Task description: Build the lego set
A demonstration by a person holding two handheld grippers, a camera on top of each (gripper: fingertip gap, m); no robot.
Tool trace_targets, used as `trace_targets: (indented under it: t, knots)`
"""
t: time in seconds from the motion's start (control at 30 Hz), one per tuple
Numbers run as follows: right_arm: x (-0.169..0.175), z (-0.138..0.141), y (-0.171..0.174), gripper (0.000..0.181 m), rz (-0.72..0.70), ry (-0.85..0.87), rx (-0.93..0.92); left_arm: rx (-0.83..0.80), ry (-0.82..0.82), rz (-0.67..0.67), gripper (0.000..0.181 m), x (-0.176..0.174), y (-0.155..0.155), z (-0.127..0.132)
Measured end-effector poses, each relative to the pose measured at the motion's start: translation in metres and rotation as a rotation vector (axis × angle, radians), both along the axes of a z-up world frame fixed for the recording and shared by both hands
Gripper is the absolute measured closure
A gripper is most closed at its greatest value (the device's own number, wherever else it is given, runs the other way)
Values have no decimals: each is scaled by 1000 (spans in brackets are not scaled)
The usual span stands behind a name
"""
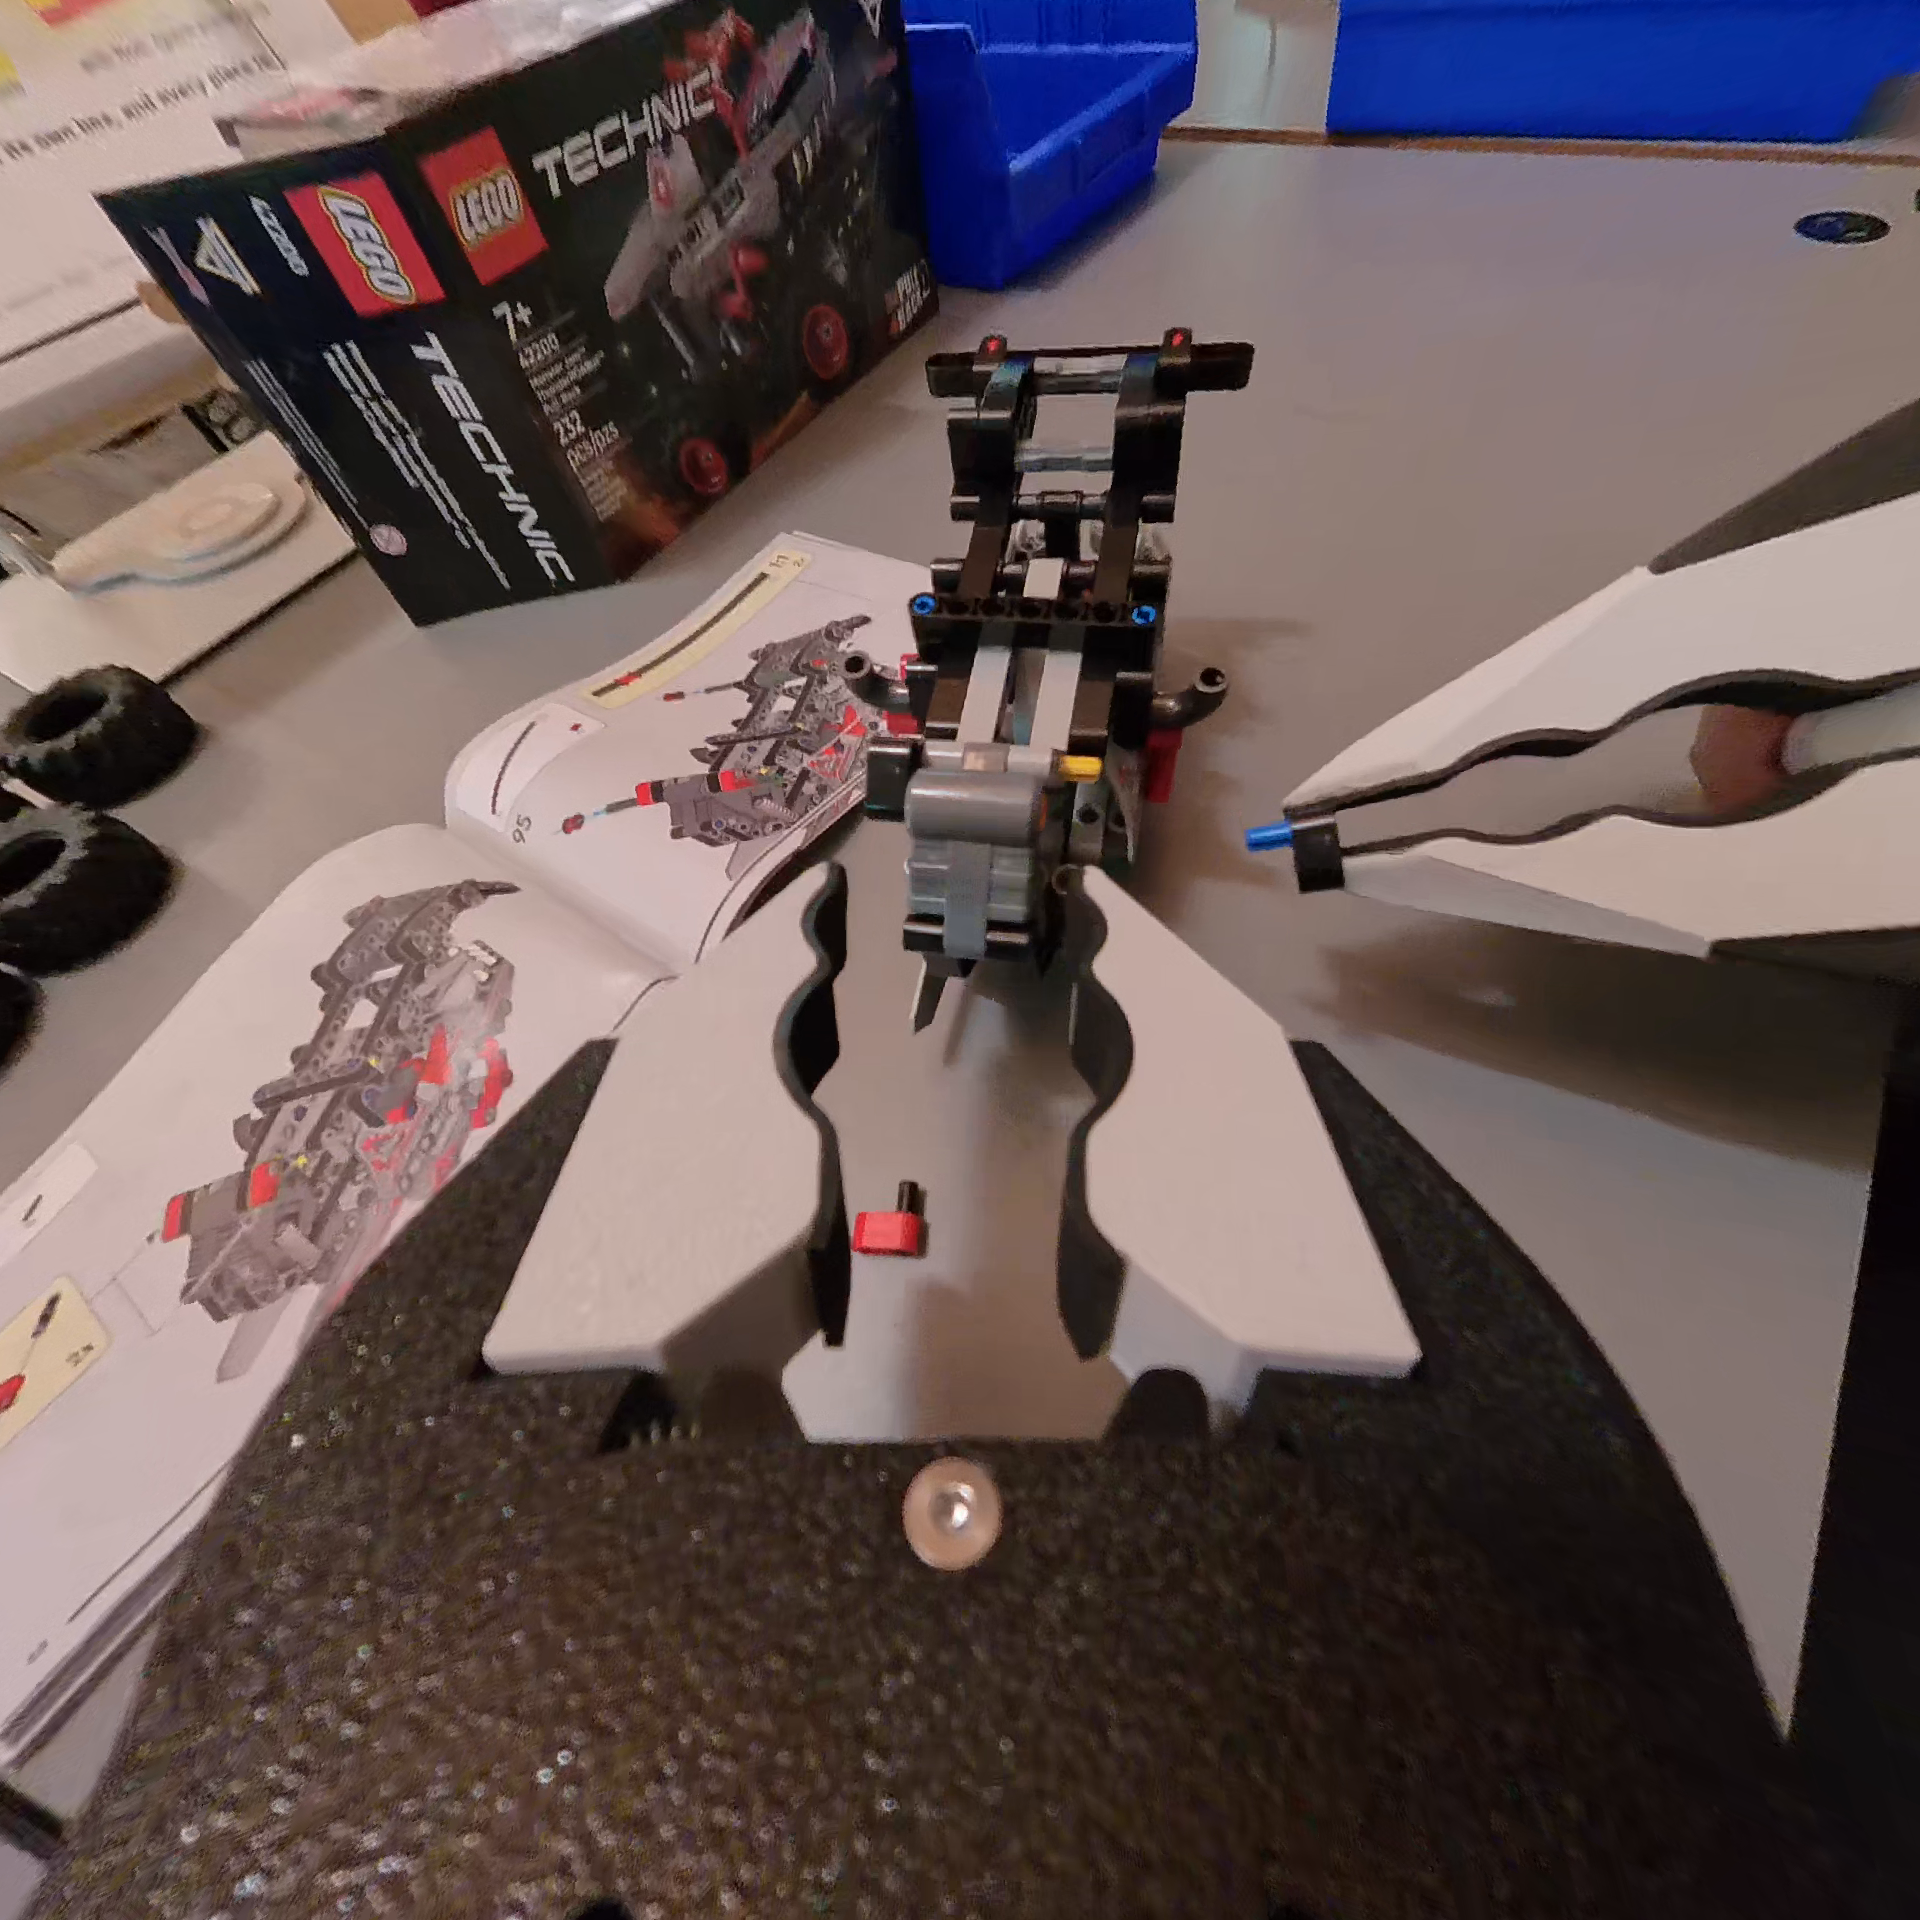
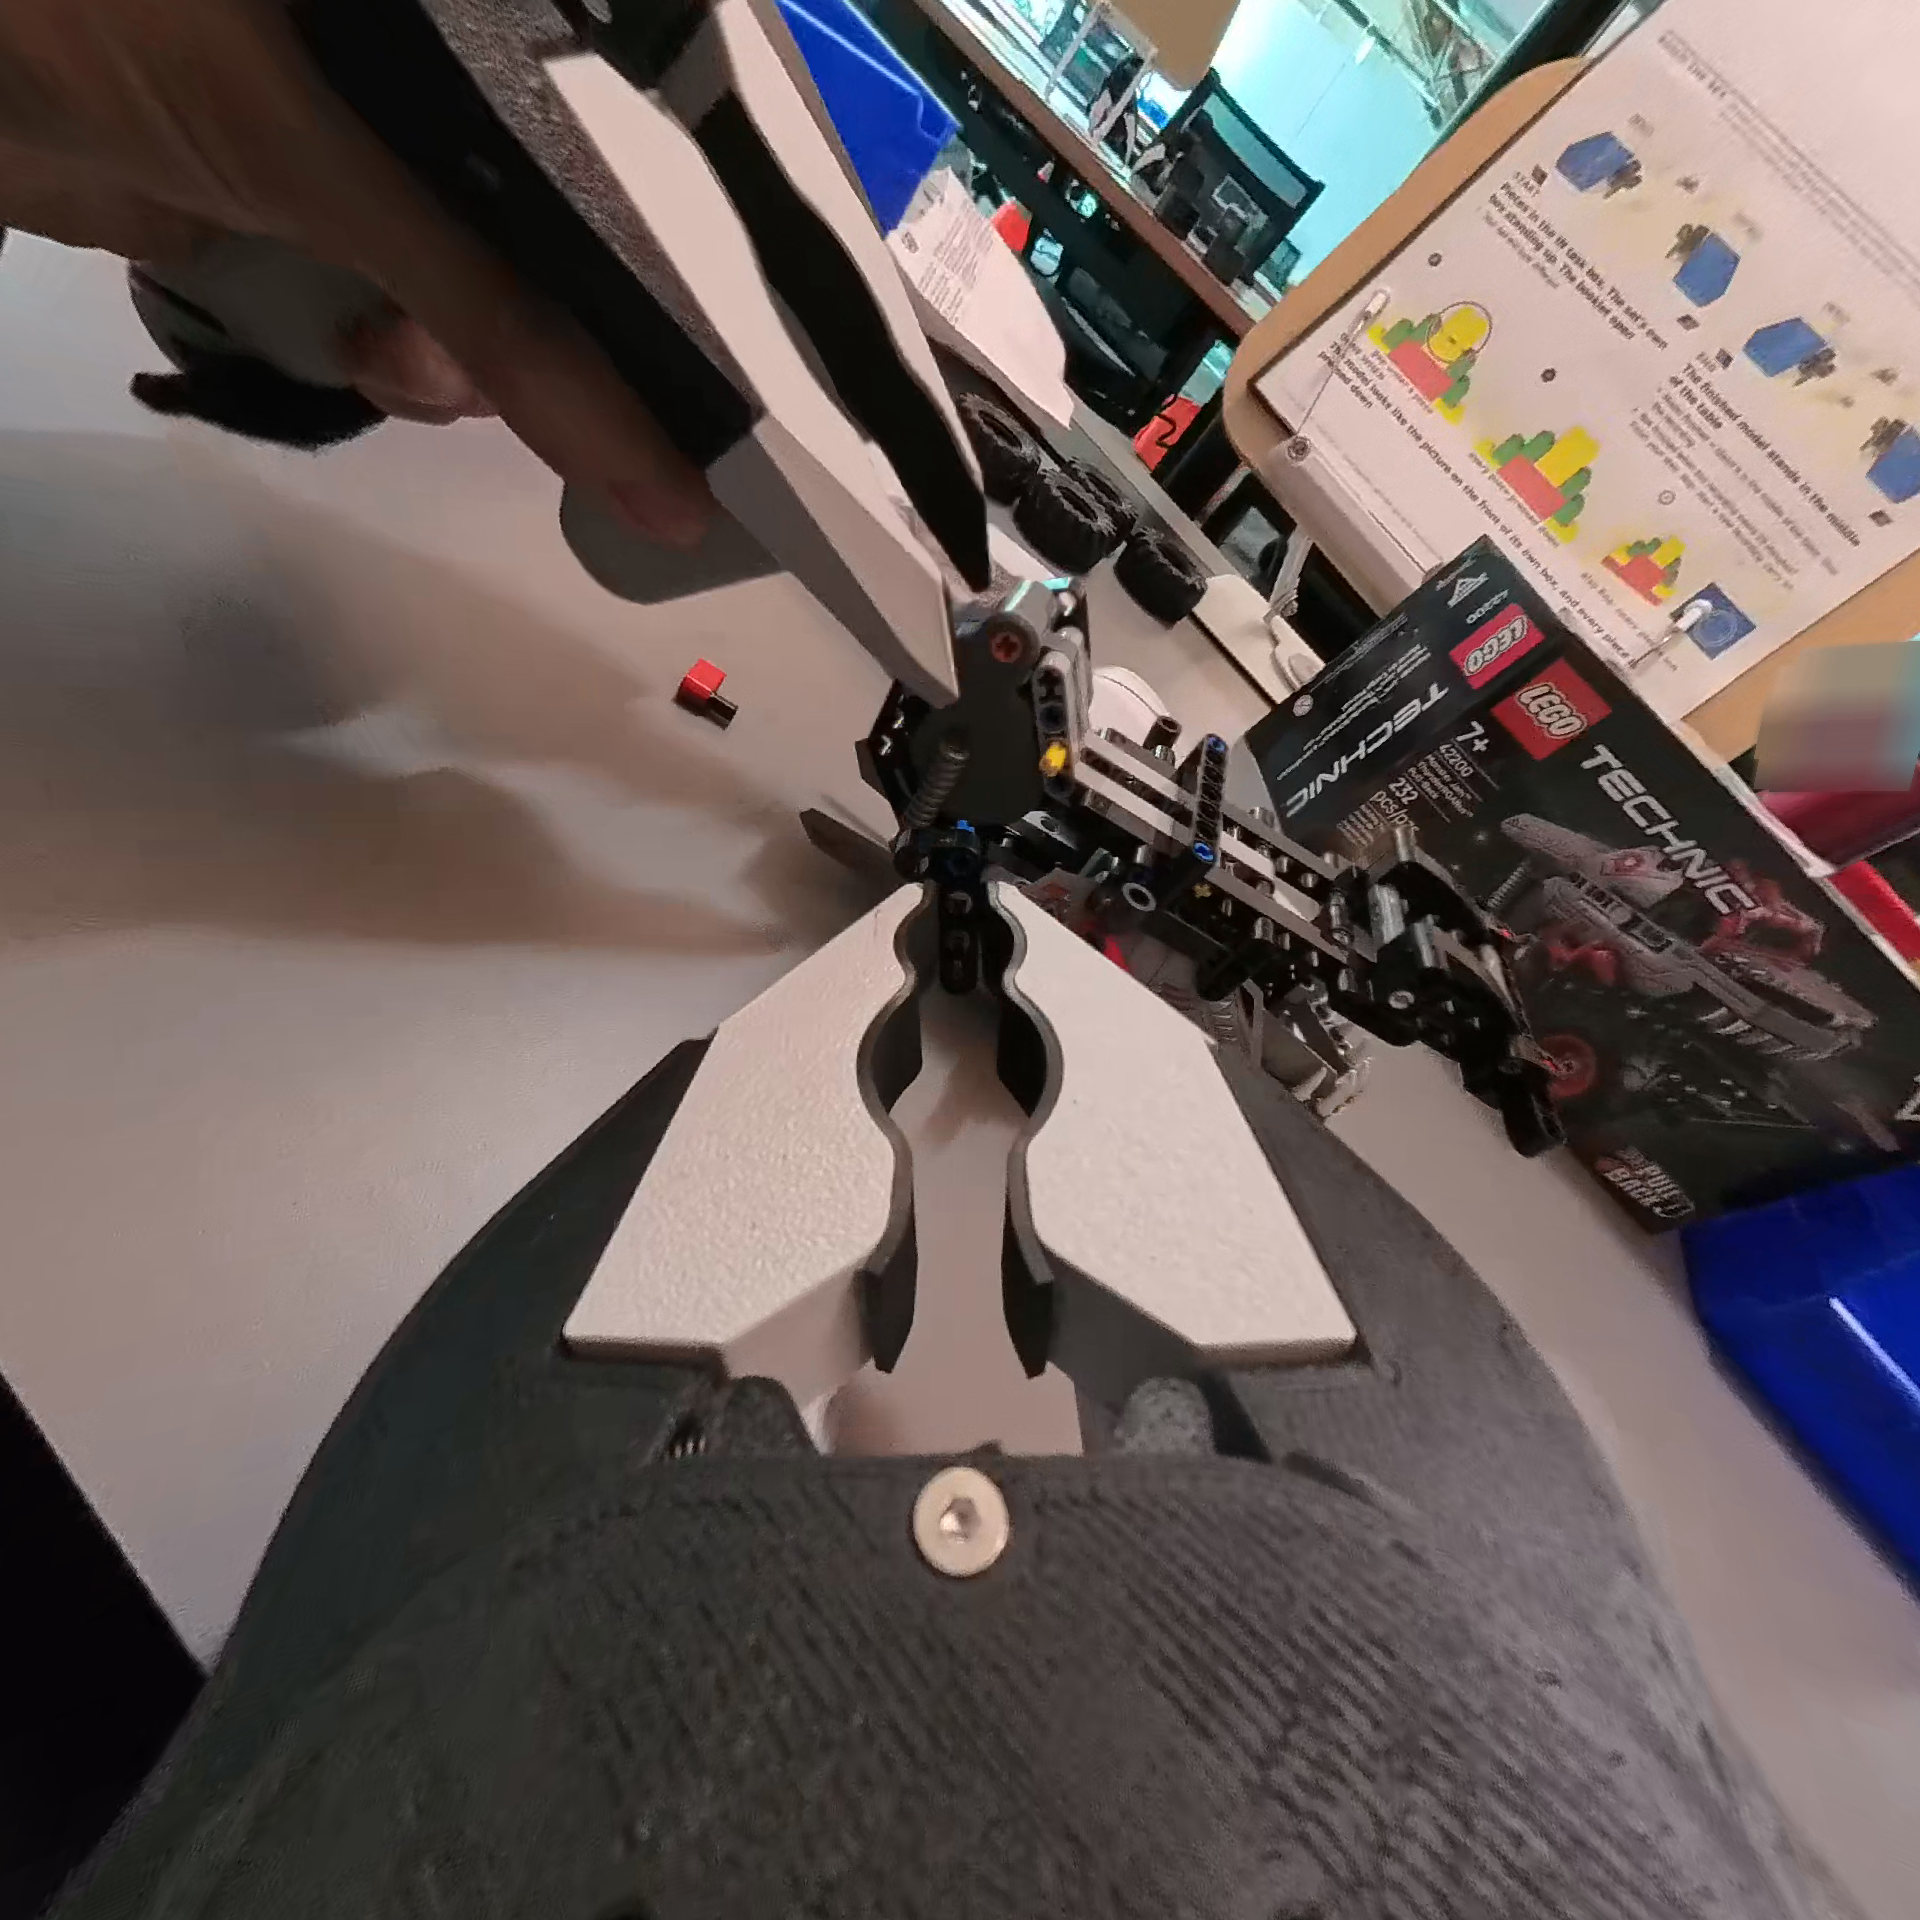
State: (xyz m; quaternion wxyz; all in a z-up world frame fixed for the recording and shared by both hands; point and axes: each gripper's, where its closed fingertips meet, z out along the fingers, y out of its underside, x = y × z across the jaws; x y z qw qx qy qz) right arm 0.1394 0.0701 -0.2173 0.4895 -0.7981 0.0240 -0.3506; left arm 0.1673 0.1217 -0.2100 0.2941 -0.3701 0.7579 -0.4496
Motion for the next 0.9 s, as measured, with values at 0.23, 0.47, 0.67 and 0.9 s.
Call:
trace_targets:
  t: [0.23, 0.47, 0.67, 0.9]
  knots:
    - [1, 10, -3, 176, -23, -60, 23, 5, -45, -6, 159, -3, -7, 0]
    - [9, 15, -35, 176, -39, -62, 92, 275, -298, 101, 158, -19, -39, 12]
    - [4, 11, -47, 176, -19, -98, 72, 431, -406, 174, 158, -27, -56, 9]
    - [1, 23, -33, 176, 51, -171, 109, 426, -432, 191, 158, -31, -59, 5]
